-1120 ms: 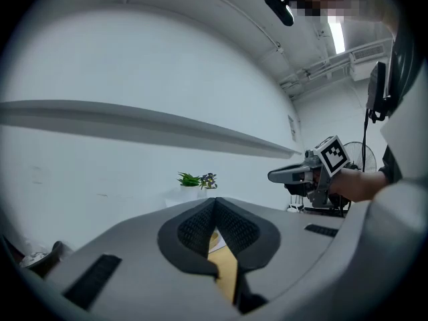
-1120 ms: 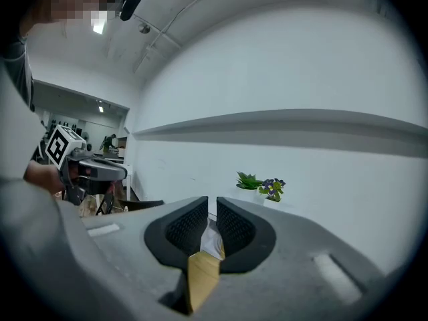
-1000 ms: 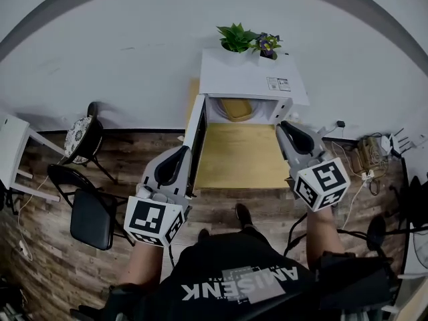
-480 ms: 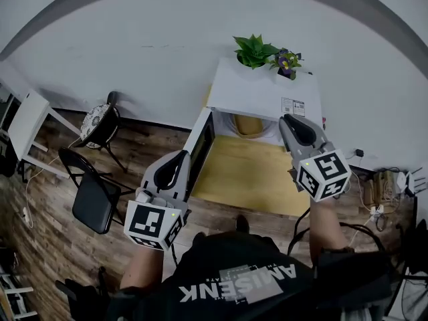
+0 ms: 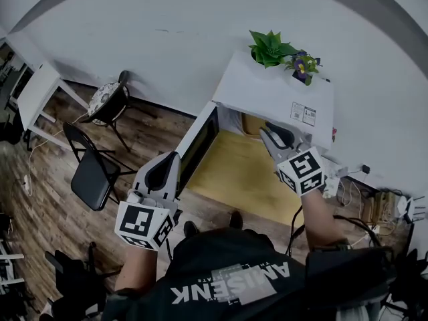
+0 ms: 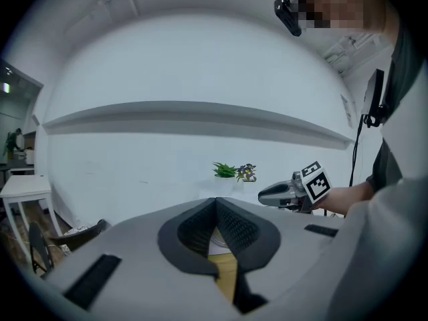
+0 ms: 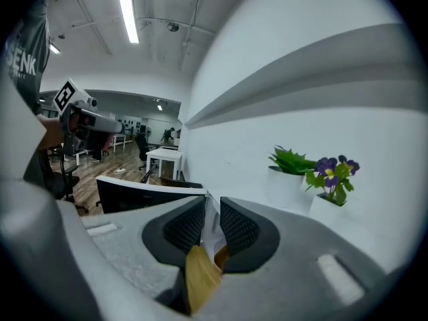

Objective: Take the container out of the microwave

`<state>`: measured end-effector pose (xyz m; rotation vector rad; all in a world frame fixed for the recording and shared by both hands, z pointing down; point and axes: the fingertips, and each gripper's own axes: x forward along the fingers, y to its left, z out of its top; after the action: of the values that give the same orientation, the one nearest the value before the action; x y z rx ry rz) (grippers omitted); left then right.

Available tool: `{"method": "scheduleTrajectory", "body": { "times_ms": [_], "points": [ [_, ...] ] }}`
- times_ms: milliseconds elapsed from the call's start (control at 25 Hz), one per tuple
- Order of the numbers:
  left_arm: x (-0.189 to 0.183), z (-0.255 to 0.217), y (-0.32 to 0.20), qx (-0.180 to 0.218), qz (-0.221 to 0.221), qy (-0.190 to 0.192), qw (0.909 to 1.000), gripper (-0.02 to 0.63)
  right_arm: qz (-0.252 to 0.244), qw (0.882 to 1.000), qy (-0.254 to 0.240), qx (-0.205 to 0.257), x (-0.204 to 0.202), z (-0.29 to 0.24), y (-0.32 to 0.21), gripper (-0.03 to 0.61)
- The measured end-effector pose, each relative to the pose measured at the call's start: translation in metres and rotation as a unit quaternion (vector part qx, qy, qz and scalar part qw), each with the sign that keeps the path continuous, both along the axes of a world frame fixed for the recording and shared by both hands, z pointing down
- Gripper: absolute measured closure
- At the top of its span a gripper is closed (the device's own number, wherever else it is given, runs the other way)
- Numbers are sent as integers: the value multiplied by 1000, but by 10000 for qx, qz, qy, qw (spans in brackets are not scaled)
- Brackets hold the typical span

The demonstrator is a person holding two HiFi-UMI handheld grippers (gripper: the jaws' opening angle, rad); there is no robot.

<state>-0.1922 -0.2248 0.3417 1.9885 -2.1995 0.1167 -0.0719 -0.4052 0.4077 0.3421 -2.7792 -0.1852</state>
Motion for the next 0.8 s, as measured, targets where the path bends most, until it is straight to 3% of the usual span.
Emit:
{"method": "scheduleTrajectory", "body": {
  "times_ms": [200,360,800],
  "points": [
    [-5,19,12,-148,-409,174,9989,612,-490,9979,414,-3,-16,56,4,523],
    [2,26,18,-156,-445,501,9976,612,-634,9939,903,-2,-19,104,-3,497],
    [-5,41,38,-264,-1280,373,9907,612,-1181,9681,2069,775,-39,195,-22,446]
  ]
}}
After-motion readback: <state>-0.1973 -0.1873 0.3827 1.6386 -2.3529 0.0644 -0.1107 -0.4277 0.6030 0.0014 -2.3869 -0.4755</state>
